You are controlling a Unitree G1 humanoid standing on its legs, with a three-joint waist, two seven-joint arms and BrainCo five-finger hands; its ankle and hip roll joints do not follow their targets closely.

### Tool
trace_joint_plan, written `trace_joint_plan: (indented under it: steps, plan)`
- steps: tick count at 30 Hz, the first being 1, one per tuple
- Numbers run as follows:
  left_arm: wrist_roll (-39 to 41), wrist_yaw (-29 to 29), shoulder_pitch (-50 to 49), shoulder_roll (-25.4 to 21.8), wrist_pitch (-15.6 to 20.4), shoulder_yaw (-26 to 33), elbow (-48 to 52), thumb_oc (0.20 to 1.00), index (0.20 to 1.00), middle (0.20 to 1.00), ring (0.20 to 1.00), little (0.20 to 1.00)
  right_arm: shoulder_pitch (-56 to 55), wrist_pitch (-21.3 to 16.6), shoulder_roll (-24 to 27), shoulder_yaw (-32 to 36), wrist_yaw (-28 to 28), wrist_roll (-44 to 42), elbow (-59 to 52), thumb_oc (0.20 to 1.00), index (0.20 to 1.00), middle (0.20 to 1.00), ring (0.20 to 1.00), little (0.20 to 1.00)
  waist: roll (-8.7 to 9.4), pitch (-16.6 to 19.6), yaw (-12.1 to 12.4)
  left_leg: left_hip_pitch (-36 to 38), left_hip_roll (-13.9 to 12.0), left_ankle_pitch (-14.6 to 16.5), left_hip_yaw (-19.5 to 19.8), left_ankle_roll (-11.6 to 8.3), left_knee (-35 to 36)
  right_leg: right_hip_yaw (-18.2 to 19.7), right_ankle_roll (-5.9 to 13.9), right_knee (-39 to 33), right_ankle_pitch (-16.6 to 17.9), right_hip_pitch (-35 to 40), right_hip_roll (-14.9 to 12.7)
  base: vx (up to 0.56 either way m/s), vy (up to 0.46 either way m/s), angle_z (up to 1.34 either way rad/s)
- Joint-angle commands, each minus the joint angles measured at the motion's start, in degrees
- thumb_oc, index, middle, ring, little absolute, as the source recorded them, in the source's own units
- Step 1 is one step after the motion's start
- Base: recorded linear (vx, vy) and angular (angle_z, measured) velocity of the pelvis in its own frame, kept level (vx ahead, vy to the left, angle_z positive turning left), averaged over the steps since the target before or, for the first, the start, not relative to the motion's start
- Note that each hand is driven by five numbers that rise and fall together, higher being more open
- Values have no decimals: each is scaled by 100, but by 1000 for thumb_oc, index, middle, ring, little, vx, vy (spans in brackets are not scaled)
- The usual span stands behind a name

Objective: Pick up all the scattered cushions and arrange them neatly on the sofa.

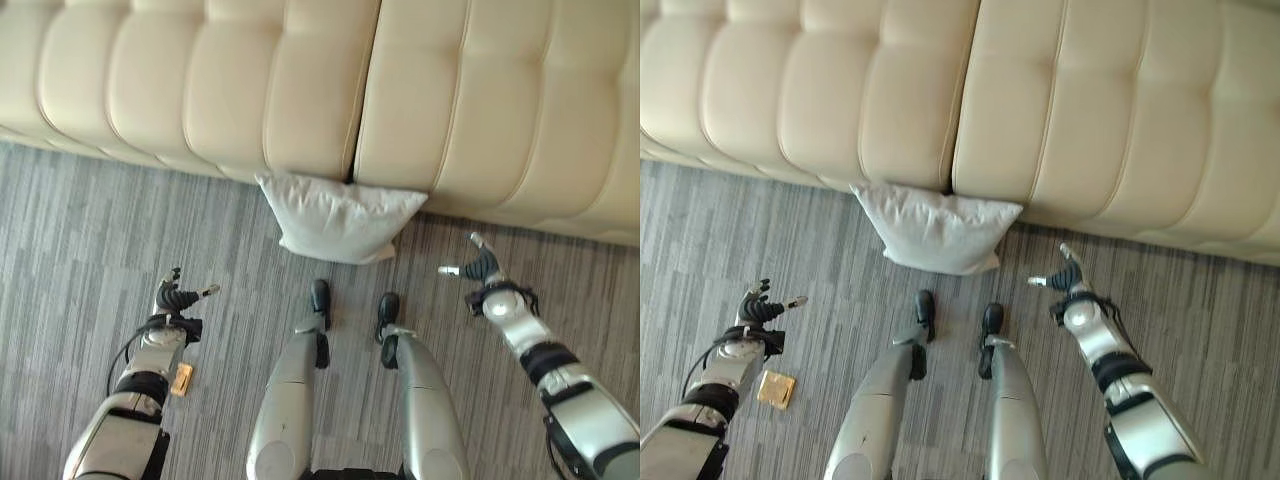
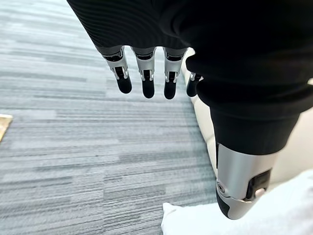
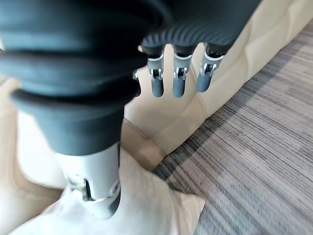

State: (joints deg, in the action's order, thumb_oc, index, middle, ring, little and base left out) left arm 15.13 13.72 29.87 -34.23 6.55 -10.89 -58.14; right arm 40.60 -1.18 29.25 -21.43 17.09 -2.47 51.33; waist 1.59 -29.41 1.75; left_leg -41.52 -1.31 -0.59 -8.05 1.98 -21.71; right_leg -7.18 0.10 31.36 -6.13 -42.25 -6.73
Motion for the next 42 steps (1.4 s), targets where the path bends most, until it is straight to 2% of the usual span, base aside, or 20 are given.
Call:
trace_joint_plan:
  steps: [1, 2, 3, 6, 11, 16, 17, 18, 21, 22, 23, 24, 28, 31, 34, 35, 42]
  plan:
    - [450, 127, 155, -343, 198, -130, -31, 1000, 1000, 1000, 1000, 1000, -339, -159, 76, -138, 350, -587, 322, 1000, 1000, 1000, 1000, 1000, 36, 762, -149, -500, -42, 992, 119, -192, -919, 215, 380, -162, 6, -426, -205, -62, 9, 5]
    - [520, 113, 504, -474, 185, -244, -54, 1000, 1000, 1000, 1000, 1000, 11, -140, 146, -199, 402, -732, 440, 1000, 1000, 1000, 1000, 1000, 19, 776, -185, -1011, -38, 1022, 145, -168, -1146, 301, 350, 79, -37, -923, -206, -62, 8, 6]
    - [522, 112, 515, -476, 186, -246, -60, 1000, 1000, 1000, 1000, 1000, 20, -142, 146, -199, 401, -735, 446, 1000, 1000, 1000, 1000, 1000, 19, 792, -185, -1044, -39, 1026, 146, -167, -1161, 302, 349, 94, -42, -955, -207, -41, 9, 4]
    - [546, 57, 1324, -707, 148, -654, -199, 1000, 1000, 1000, 1000, 1000, 782, -150, 220, -312, 511, -1124, 769, 1000, 1000, 1000, 1000, 1000, -60, 757, -240, -1923, -10, 1124, 184, -150, -1625, 472, 302, 569, -150, -1833, -197, -11, 13, -1]
    - [456, 82, 1985, -884, 142, -1052, -169, 1000, 1000, 1000, 1000, 1000, 1404, -231, 216, -441, 619, -1434, 836, 1000, 1000, 1000, 1000, 1000, -152, 734, -249, -2670, 48, 1229, 205, -122, -2068, 602, 246, 1089, -297, -2606, -189, 16, 23, 0]
    - [388, 109, 2722, -946, 155, -1577, -147, 1000, 1000, 1000, 1000, 1000, 2070, -411, 46, -903, 706, -1590, 601, 1000, 1000, 1000, 1000, 1000, -205, 765, -232, -3254, 118, 1261, 216, -105, -2404, 647, 223, 1436, -343, -3175, -134, 9, 8, 3]
    - [343, 145, 3079, -764, 143, -1853, -183, 1000, 1000, 1000, 1000, 1000, 2415, -562, -411, -1122, 840, -1795, 459, 1000, 1000, 1000, 1000, 1000, -242, 783, -198, -3518, 149, 1264, 231, -94, -2582, 648, 221, 1599, -355, -3435, -105, 0, 0, 0]
    - [345, 145, 3093, -766, 144, -1861, -192, 1000, 1000, 1000, 1000, 1000, 2422, -565, -414, -1120, 842, -1797, 465, 1000, 1000, 1000, 1000, 1000, -238, 788, -196, -3536, 147, 1269, 231, -94, -2594, 649, 220, 1610, -359, -3453, -104, 0, 0, 0]
    - [317, 255, 3389, -496, 83, -2024, -342, 1000, 1000, 1000, 1000, 1000, 2590, -759, -1104, -1242, 880, -2122, 304, 1000, 1000, 1000, 1000, 1000, -272, 830, -142, -3764, 149, 1292, 263, -88, -2785, 631, 208, 1767, -374, -3647, -98, 2, -29, 1]
    - [313, 344, 3522, -420, 64, -2066, -418, 890, 890, 890, 890, 890, 2629, -805, -1379, -1307, 892, -2220, 213, 341, 341, 341, 341, 341, -285, 842, -121, -3822, 165, 1297, 276, -85, -2824, 624, 204, 1820, -383, -3711, -94, 0, -50, 5]
    - [296, 406, 3570, -341, 59, -2063, -428, 489, 489, 489, 489, 489, 2636, -870, -1567, -1379, 846, -2249, 107, 200, 200, 200, 200, 200, -304, 865, -112, -3876, 187, 1297, 285, -80, -2858, 620, 193, 1867, -394, -3764, -91, 0, -42, 5]
    - [299, 482, 3589, -266, 90, -2037, -410, 200, 200, 200, 200, 200, 2634, -957, -1721, -1408, 798, -2327, -13, 200, 200, 200, 200, 200, -317, 885, -95, -3924, 201, 1291, 301, -79, -2872, 628, 191, 1878, -392, -3806, -87, 2, -33, 4]
    - [568, 732, 3446, -217, 320, -1750, 118, 200, 200, 200, 200, 200, 2516, -1213, -1864, -1297, 775, -2568, -589, 200, 200, 200, 200, 200, -341, 966, -50, -3995, 264, 1245, 355, -90, -2834, 643, 180, 1893, -382, -3900, -79, -5, -23, 7]
    - [760, 889, 3250, -312, 582, -1464, 787, 200, 200, 200, 200, 200, 2314, -1439, -1684, -1122, 756, -2593, -1208, 200, 200, 200, 200, 200, -340, 1073, -27, -3893, 295, 1182, 380, -100, -2608, 629, 190, 1751, -350, -3825, -65, -18, 4, 12]
    - [848, 944, 3131, -274, 647, -1317, 953, 200, 200, 200, 200, 200, 2228, -1488, -1679, -1064, 737, -2592, -1351, 200, 200, 200, 200, 200, -340, 1108, -24, -3842, 303, 1156, 396, -103, -2511, 630, 192, 1675, -333, -3779, -54, -6, 3, 5]
    - [1039, 1086, 2929, -203, 789, -1006, 1305, 200, 200, 200, 200, 200, 2080, -1551, -1649, -933, 721, -2580, -1641, 200, 200, 200, 200, 200, -320, 1191, -7, -3720, 310, 1119, 442, -121, -2308, 627, 200, 1506, -308, -3685, -43, -16, -3, 3]
    - [771, 1433, 1825, 297, 1043, -291, 2633, 200, 200, 200, 200, 200, 1265, -1661, -1620, -776, 543, -2218, -2626, 200, 200, 200, 200, 200, -256, 1270, -21, -2855, 237, 967, 590, -178, -1470, 583, 286, 707, -70, -2838, -18, -23, 2, 0]
